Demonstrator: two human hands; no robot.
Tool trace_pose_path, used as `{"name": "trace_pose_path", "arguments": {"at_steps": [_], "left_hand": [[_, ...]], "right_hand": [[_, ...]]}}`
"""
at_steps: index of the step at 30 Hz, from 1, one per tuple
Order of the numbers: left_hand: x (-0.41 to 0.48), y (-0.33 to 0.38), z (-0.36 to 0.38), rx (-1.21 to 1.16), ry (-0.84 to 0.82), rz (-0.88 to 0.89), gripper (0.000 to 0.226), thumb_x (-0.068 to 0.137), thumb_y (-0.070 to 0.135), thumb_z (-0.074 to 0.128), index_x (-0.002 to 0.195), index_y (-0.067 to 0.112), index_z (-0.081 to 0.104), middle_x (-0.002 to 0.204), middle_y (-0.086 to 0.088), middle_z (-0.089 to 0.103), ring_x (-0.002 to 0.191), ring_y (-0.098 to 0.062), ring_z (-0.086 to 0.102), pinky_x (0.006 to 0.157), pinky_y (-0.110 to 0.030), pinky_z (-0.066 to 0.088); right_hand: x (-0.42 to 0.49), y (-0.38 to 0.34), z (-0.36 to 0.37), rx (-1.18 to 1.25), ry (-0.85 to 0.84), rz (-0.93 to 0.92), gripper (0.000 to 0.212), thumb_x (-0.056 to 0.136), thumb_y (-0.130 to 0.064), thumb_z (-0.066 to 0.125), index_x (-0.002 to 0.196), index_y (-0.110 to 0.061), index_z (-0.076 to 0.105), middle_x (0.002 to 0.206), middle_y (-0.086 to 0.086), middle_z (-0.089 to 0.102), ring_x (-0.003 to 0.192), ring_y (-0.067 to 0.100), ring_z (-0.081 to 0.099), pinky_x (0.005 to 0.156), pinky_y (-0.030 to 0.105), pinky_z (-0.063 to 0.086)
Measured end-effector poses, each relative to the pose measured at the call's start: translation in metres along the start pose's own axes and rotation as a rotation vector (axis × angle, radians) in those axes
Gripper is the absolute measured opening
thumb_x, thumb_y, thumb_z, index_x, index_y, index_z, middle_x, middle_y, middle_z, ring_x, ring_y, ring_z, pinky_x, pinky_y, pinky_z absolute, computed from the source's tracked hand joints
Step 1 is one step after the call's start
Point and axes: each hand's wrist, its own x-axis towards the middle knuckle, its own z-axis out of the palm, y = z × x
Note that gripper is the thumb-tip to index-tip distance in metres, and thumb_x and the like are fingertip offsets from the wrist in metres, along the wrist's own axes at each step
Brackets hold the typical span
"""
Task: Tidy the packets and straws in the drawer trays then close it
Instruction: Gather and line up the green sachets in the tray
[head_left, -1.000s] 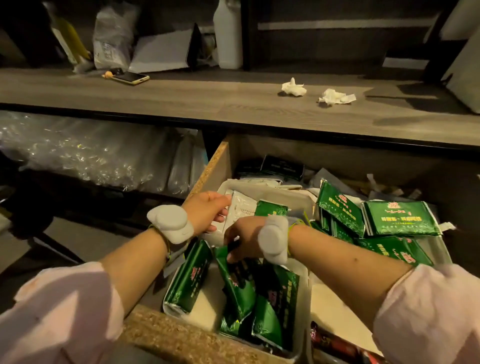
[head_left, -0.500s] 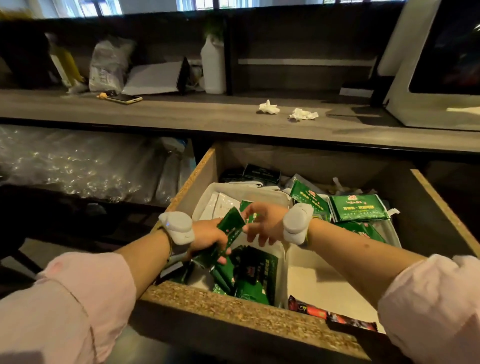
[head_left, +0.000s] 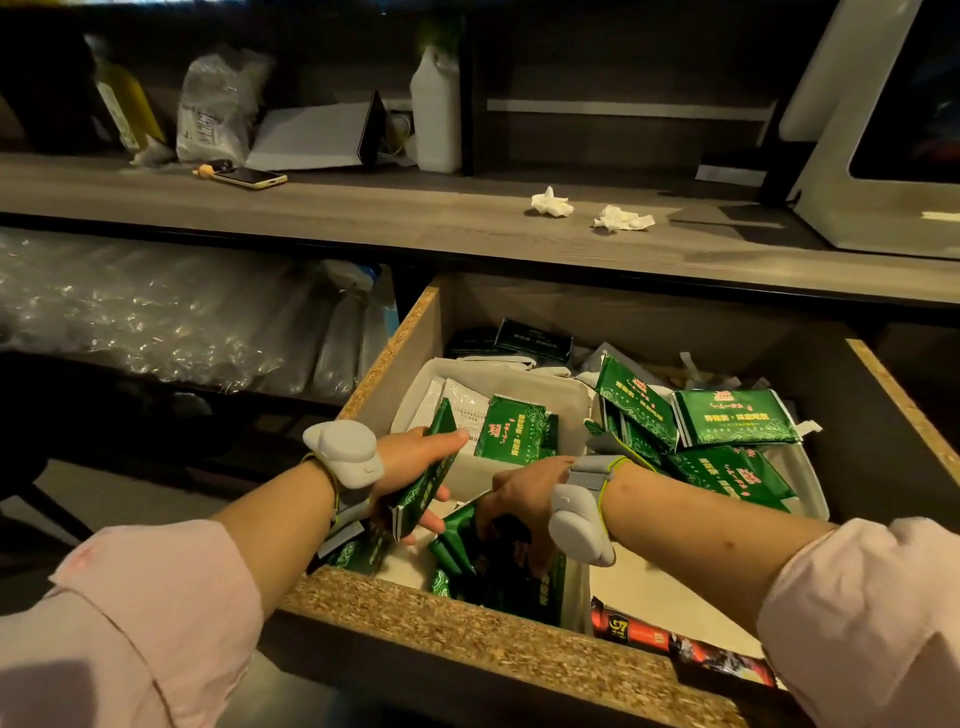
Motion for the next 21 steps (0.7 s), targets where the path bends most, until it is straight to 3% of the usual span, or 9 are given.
{"name": "trace_pose_path", "arguments": {"at_steps": [3, 5, 7, 9, 10, 13, 16, 19, 21], "left_hand": [[0.003, 0.001, 0.0, -0.056, -0.002, 0.019, 0.05, 0.087, 0.062, 0.045, 0.121, 0.026, 0.039, 0.098, -0.009, 0.061, 0.072, -0.026, 0.066, 0.072, -0.042, 0.052], [0.007, 0.001, -0.002, -0.044, 0.01, 0.03, 0.053, 0.087, 0.061, 0.046, 0.12, 0.02, 0.045, 0.095, -0.01, 0.061, 0.074, -0.025, 0.064, 0.079, -0.046, 0.052], [0.006, 0.002, -0.004, -0.036, -0.032, 0.03, 0.067, 0.08, 0.067, 0.051, 0.118, 0.012, 0.056, 0.101, -0.014, 0.067, 0.089, -0.032, 0.067, 0.089, -0.049, 0.052], [0.009, 0.001, -0.007, -0.075, -0.077, -0.007, 0.09, 0.06, 0.08, 0.061, 0.12, 0.014, 0.063, 0.114, -0.016, 0.069, 0.107, -0.039, 0.065, 0.1, -0.054, 0.046], [0.009, 0.001, -0.007, -0.124, -0.106, -0.012, 0.093, 0.055, 0.083, 0.061, 0.121, 0.017, 0.064, 0.117, -0.016, 0.069, 0.111, -0.04, 0.063, 0.101, -0.053, 0.045], [0.002, 0.003, -0.005, -0.302, -0.171, 0.012, 0.075, 0.071, 0.08, 0.045, 0.118, 0.025, 0.063, 0.121, -0.016, 0.066, 0.116, -0.04, 0.059, 0.087, -0.054, 0.052], [-0.005, 0.004, -0.008, -0.394, -0.257, 0.043, 0.077, 0.063, 0.08, 0.046, 0.117, 0.027, 0.061, 0.119, -0.015, 0.061, 0.118, -0.04, 0.057, 0.083, -0.057, 0.051], [-0.01, 0.004, -0.008, -0.473, -0.317, 0.112, 0.069, 0.054, 0.07, 0.065, 0.1, 0.019, 0.07, 0.099, -0.014, 0.064, 0.096, -0.033, 0.064, 0.075, -0.048, 0.056], [-0.01, 0.004, -0.007, -0.474, -0.293, 0.151, 0.051, 0.063, 0.05, 0.075, 0.096, 0.012, 0.068, 0.087, -0.012, 0.062, 0.079, -0.027, 0.063, 0.072, -0.039, 0.056]], "right_hand": [[-0.005, -0.005, 0.001, -0.048, 0.1, 0.044, 0.044, 0.086, -0.021, 0.068, 0.128, -0.013, 0.058, 0.128, 0.014, 0.056, 0.1, 0.023, 0.049, 0.088, 0.026, 0.042], [-0.017, -0.005, -0.011, -0.041, 0.206, 0.07, 0.042, 0.083, -0.028, 0.07, 0.124, -0.021, 0.062, 0.124, 0.008, 0.056, 0.101, 0.023, 0.052, 0.076, 0.021, 0.04], [-0.028, -0.004, -0.026, 0.005, 0.36, 0.118, 0.043, 0.08, -0.035, 0.071, 0.121, -0.029, 0.062, 0.121, 0.003, 0.052, 0.106, 0.021, 0.054, 0.068, 0.021, 0.038], [-0.033, -0.003, -0.036, 0.054, 0.547, 0.129, 0.043, 0.079, -0.035, 0.072, 0.121, -0.03, 0.062, 0.121, 0.0, 0.049, 0.107, 0.021, 0.053, 0.073, 0.023, 0.038], [-0.032, -0.003, -0.038, 0.066, 0.61, 0.122, 0.043, 0.079, -0.034, 0.072, 0.121, -0.03, 0.062, 0.121, 0.0, 0.048, 0.106, 0.021, 0.053, 0.076, 0.024, 0.038], [-0.024, -0.008, -0.038, 0.065, 0.738, 0.092, 0.042, 0.08, -0.031, 0.071, 0.121, -0.027, 0.063, 0.124, 0.003, 0.047, 0.106, 0.024, 0.054, 0.081, 0.029, 0.044], [-0.016, -0.007, -0.032, 0.14, 0.925, 0.024, 0.039, 0.076, -0.023, 0.076, 0.113, -0.022, 0.068, 0.116, 0.004, 0.052, 0.097, 0.021, 0.056, 0.075, 0.029, 0.045], [-0.014, -0.013, -0.025, 0.571, 1.007, -0.051, 0.036, 0.072, -0.007, 0.078, 0.093, -0.027, 0.058, 0.097, 0.002, 0.054, 0.088, 0.018, 0.058, 0.078, 0.036, 0.054], [-0.014, -0.013, -0.023, 0.946, 1.005, -0.067, 0.032, 0.078, 0.003, 0.071, 0.088, -0.02, 0.051, 0.091, 0.007, 0.058, 0.085, 0.019, 0.063, 0.079, 0.039, 0.058]]}}
